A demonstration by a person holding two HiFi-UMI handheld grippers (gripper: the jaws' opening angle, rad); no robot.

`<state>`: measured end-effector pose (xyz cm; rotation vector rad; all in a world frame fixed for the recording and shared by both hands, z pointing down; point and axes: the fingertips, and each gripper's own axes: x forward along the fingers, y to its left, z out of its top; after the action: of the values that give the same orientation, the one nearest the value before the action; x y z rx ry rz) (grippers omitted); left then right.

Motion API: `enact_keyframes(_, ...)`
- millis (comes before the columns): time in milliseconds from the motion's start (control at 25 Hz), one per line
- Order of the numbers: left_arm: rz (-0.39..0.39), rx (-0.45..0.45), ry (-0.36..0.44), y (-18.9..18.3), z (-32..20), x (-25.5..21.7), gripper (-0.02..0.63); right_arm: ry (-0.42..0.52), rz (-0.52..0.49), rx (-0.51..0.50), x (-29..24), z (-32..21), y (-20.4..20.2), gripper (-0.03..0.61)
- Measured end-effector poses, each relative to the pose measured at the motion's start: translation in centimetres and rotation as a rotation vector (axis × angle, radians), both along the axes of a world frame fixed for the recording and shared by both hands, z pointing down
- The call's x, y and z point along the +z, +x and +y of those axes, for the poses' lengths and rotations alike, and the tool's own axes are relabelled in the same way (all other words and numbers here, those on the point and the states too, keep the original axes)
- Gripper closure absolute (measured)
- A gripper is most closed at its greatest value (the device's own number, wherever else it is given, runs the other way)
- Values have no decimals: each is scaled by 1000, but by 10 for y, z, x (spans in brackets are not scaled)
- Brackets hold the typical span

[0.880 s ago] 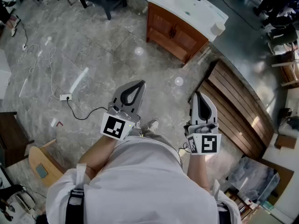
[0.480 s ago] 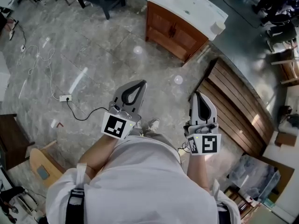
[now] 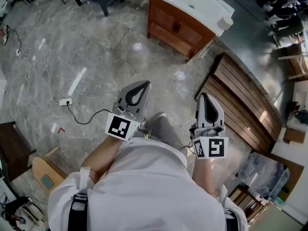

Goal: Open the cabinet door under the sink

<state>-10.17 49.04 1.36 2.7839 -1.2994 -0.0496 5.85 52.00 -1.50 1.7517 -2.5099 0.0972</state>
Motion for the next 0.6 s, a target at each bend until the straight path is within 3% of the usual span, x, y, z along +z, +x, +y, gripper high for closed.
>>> enact_keyframes(280,-25,0,-21,11,-46,21,601,-25,-21,-34,24,-64,10,546)
enact_keyframes(600,-60,-35,-10,61,-170,23,601,-17,-32,-121,30,-199,50,546)
